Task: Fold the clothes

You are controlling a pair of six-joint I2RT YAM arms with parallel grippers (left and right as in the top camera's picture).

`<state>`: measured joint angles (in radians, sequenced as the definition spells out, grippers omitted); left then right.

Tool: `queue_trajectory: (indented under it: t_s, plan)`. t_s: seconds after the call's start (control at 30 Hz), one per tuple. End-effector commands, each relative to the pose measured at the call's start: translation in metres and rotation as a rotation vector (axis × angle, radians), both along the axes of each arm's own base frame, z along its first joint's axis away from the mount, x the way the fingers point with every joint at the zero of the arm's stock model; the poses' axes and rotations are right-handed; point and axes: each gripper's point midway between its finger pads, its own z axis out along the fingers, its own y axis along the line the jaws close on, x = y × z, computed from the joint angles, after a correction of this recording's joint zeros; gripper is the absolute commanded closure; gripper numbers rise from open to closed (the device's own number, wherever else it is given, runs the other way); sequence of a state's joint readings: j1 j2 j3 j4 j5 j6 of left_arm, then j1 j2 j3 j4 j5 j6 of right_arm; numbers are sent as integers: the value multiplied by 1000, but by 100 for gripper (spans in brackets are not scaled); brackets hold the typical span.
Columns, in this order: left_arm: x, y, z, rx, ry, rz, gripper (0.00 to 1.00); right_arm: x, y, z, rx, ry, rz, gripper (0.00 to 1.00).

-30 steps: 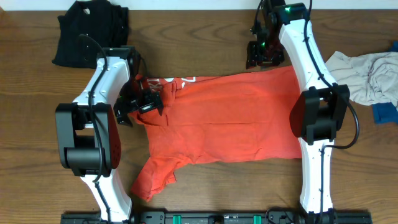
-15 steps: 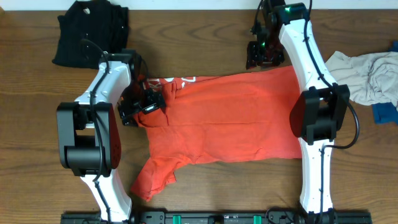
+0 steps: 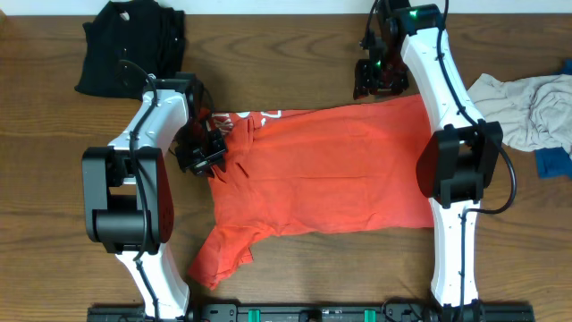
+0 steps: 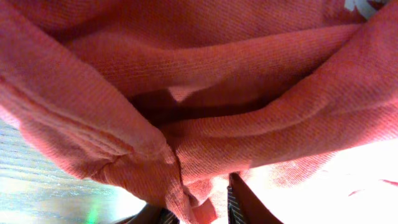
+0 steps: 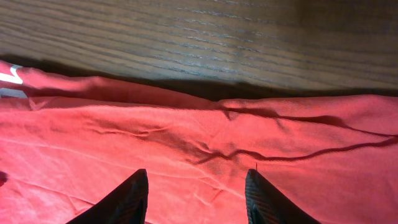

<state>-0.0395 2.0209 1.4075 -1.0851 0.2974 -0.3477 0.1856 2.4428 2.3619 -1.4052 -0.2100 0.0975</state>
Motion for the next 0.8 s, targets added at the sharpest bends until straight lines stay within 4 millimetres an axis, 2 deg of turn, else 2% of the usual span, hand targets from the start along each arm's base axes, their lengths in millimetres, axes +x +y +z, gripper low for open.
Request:
queue_trajectory:
  t_s: [0.0, 0.1, 0.3, 0.5, 0.77]
  plan:
    - [1, -1, 14, -9, -35, 3, 76, 0, 4, 10, 11, -21, 8, 51]
    - [6, -1, 28, -10, -88, -11, 79, 0, 4, 10, 11, -21, 7, 49]
    - [18, -1, 58, -15, -216, -11, 94, 0, 4, 10, 10, -20, 7, 48]
    - [26, -3, 80, -25, -309, -10, 94, 1, 4, 10, 11, -25, 7, 48]
    - [46, -15, 89, -97, -402, -10, 94, 0, 4, 10, 12, -23, 8, 49]
